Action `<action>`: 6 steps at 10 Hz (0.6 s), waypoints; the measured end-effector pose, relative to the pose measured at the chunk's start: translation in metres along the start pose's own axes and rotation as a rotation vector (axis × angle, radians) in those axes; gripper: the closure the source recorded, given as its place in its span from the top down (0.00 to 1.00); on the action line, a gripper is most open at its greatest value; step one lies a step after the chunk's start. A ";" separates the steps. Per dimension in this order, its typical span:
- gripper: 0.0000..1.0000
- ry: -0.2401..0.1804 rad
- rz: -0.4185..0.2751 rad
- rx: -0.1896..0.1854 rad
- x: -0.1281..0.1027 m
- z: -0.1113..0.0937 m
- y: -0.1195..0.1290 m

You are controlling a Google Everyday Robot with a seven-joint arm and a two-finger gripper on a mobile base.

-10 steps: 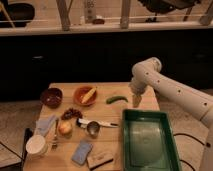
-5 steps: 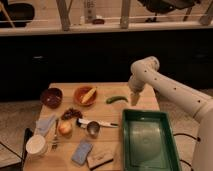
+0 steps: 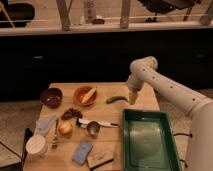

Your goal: Place pepper in metal cup

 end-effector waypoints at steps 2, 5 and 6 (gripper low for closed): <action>0.80 -0.013 0.003 -0.004 0.000 0.007 -0.005; 0.80 -0.033 0.006 -0.017 -0.003 0.021 -0.015; 0.80 -0.041 0.012 -0.023 -0.003 0.028 -0.016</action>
